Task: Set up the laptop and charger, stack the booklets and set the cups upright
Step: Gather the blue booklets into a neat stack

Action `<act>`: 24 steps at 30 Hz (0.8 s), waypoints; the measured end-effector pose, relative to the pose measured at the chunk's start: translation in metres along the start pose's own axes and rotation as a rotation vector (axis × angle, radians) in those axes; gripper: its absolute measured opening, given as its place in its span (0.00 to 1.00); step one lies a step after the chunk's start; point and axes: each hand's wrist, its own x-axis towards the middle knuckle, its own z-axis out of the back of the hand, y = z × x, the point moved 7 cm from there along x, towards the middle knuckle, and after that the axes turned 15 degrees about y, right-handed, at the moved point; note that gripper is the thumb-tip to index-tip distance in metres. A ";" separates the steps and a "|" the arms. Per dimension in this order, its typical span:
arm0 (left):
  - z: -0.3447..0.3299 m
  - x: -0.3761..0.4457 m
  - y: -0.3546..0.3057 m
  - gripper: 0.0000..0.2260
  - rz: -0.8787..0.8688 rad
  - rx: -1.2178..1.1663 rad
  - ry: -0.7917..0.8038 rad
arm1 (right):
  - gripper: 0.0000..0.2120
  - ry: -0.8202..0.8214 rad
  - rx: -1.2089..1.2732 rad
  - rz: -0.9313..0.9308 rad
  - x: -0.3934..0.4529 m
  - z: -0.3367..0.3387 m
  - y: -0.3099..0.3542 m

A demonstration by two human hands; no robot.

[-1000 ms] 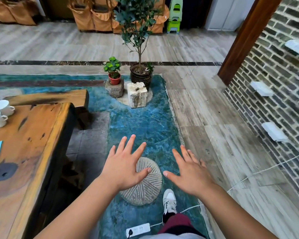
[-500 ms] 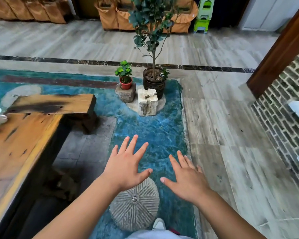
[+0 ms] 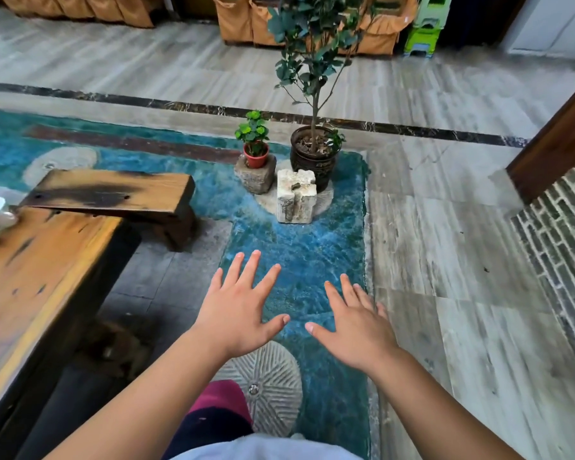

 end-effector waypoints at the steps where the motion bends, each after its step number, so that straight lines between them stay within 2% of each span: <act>1: 0.000 0.001 0.006 0.41 0.010 -0.006 0.000 | 0.43 0.005 -0.010 0.010 0.005 0.002 0.006; 5: -0.003 0.001 0.041 0.41 0.065 -0.055 0.000 | 0.44 0.029 -0.090 0.069 0.031 0.008 0.044; 9: -0.008 -0.011 0.107 0.41 0.185 -0.104 0.016 | 0.44 0.049 -0.222 0.171 0.068 0.019 0.113; 18: -0.046 -0.113 0.293 0.41 0.572 -0.295 0.064 | 0.43 0.152 -0.436 0.485 0.133 0.004 0.328; 24: -0.076 -0.189 0.373 0.40 0.828 -0.424 0.069 | 0.43 0.243 -0.608 0.696 0.146 -0.035 0.459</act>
